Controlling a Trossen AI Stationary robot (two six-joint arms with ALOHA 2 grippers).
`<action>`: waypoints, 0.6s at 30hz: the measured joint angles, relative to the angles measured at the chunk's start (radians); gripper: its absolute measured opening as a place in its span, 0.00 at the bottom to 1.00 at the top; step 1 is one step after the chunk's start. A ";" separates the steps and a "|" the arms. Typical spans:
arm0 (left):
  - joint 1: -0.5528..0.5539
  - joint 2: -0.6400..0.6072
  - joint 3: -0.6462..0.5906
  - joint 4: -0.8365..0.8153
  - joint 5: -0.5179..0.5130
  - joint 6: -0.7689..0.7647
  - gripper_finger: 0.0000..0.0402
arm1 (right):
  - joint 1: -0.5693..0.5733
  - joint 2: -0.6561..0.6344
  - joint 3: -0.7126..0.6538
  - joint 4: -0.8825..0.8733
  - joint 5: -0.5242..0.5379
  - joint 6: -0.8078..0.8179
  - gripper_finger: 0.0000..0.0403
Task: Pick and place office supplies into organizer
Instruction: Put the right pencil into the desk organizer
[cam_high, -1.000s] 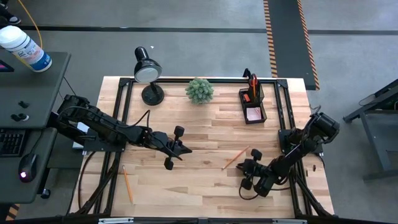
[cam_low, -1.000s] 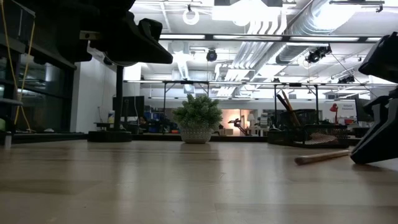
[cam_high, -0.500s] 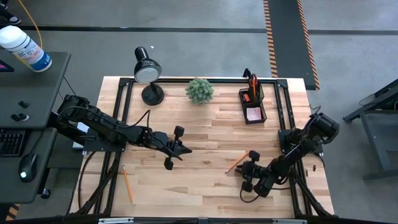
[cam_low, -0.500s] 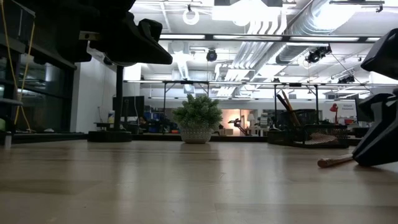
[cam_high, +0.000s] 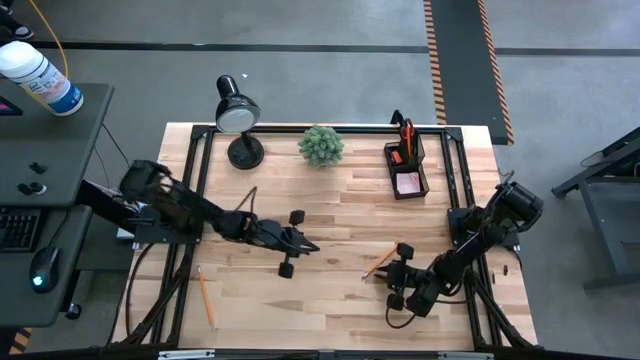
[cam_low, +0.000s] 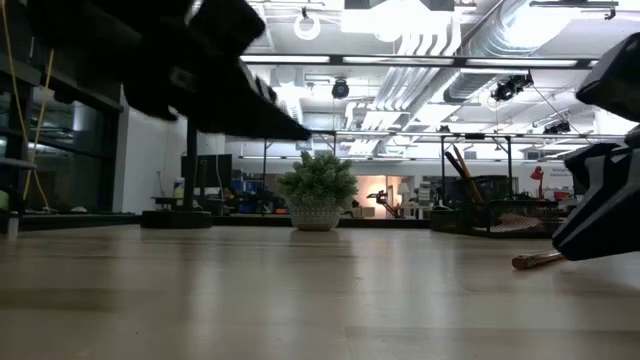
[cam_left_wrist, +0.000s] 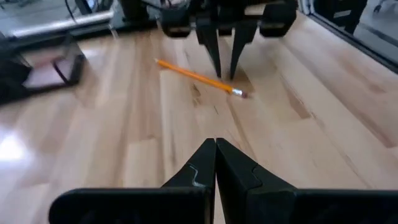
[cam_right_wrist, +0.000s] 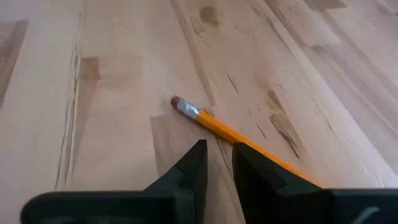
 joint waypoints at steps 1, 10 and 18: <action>0.000 0.032 0.006 0.023 0.001 -0.013 0.00 | -0.010 0.000 0.000 0.018 -0.010 -0.015 0.17; 0.000 0.297 0.206 0.036 0.138 -0.044 0.00 | -0.080 0.002 0.001 0.141 -0.171 -0.200 0.17; 0.000 0.354 0.273 -0.042 0.153 -0.015 0.00 | -0.140 0.000 0.003 0.161 -0.297 -0.246 0.17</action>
